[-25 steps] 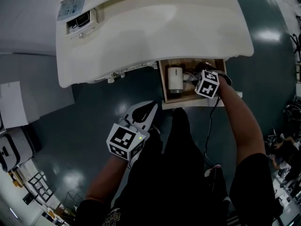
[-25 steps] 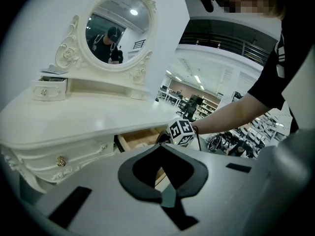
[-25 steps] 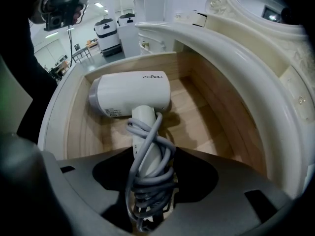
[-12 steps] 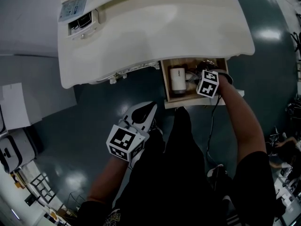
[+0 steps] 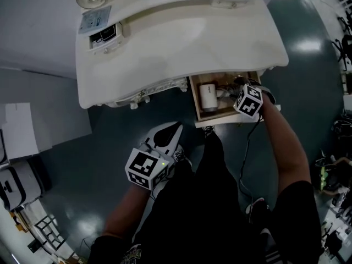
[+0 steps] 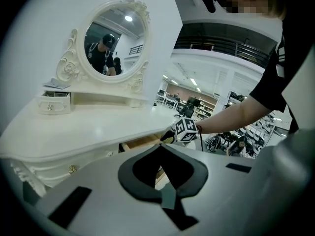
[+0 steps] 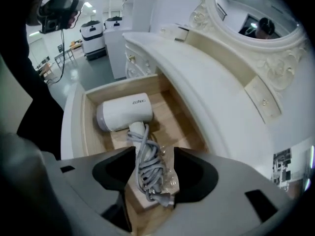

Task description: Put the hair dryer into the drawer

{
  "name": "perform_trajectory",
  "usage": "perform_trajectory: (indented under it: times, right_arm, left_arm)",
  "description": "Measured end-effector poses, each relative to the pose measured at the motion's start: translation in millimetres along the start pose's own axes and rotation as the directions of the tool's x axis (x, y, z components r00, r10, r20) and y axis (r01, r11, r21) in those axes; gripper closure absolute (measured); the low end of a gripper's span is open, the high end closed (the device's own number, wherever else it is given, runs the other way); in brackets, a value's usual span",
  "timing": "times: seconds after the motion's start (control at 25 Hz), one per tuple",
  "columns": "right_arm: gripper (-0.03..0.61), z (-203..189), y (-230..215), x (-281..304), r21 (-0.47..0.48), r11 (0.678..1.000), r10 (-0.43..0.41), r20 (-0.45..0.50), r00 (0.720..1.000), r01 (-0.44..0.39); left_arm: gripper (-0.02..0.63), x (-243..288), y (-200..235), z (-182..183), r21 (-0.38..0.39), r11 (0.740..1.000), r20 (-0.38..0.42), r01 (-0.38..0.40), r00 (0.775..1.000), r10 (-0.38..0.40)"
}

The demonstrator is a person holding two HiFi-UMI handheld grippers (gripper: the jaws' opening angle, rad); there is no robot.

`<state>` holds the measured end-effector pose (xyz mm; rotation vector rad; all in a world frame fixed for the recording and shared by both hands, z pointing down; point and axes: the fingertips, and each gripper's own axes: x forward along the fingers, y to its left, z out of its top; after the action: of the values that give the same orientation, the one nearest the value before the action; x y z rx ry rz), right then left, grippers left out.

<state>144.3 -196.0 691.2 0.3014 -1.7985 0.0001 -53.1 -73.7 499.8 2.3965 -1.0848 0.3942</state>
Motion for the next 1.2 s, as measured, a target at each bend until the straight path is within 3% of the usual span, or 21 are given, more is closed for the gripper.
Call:
perform_trajectory:
  times: [0.12, 0.16, 0.24, 0.28, 0.44, 0.6, 0.68, 0.84, 1.0, 1.2]
  right_arm:
    - [0.324, 9, -8, -37, 0.117, 0.991, -0.069, 0.063, 0.996, 0.061]
    - [0.363, 14, -10, -51, 0.179, 0.980, -0.102, 0.098, 0.990, 0.084]
    - [0.518, 26, -13, -84, 0.333, 0.936, -0.183, 0.192, 0.964, 0.112]
    - [0.545, 33, -13, -101, 0.408, 0.906, -0.224, 0.243, 0.944, 0.110]
    - [0.549, 62, 2, -170, 0.611, 0.790, -0.368, 0.406, 0.836, 0.051]
    - [0.549, 88, 39, -233, 0.726, 0.687, -0.495, 0.499, 0.711, -0.031]
    - [0.549, 99, 66, -254, 0.750, 0.659, -0.529, 0.517, 0.673, -0.058]
    - [0.549, 116, 113, -274, 0.786, 0.606, -0.560, 0.530, 0.637, -0.122]
    - [0.549, 125, 147, -288, 0.799, 0.572, -0.562, 0.548, 0.619, -0.188]
    - [0.549, 130, 173, -299, 0.778, 0.579, -0.528, 0.587, 0.614, -0.245]
  left_arm:
    - [0.611, -13, -5, 8, 0.025, 0.999, 0.027, 0.025, 0.999, -0.026]
    - [0.611, -18, -7, 11, 0.029, 0.999, 0.039, 0.036, 0.999, -0.037]
    - [0.611, -28, -10, 20, 0.023, 0.999, 0.067, 0.047, 0.997, -0.049]
    - [0.611, -33, -12, 24, 0.024, 0.998, 0.077, 0.053, 0.996, -0.055]
    - [0.611, -55, -20, 31, 0.088, 0.992, 0.100, 0.088, 0.990, -0.096]
    - [0.611, -77, -29, 36, 0.087, 0.990, 0.130, 0.112, 0.984, -0.123]
    - [0.611, -88, -34, 35, 0.095, 0.988, 0.131, 0.123, 0.982, -0.135]
    - [0.611, -105, -38, 31, 0.065, 0.988, 0.141, 0.139, 0.979, -0.147]
    - [0.611, -116, -51, 31, 0.051, 0.985, 0.149, 0.163, 0.974, -0.168]
    - [0.611, -120, -75, 32, 0.049, 0.983, 0.152, 0.175, 0.972, -0.181]
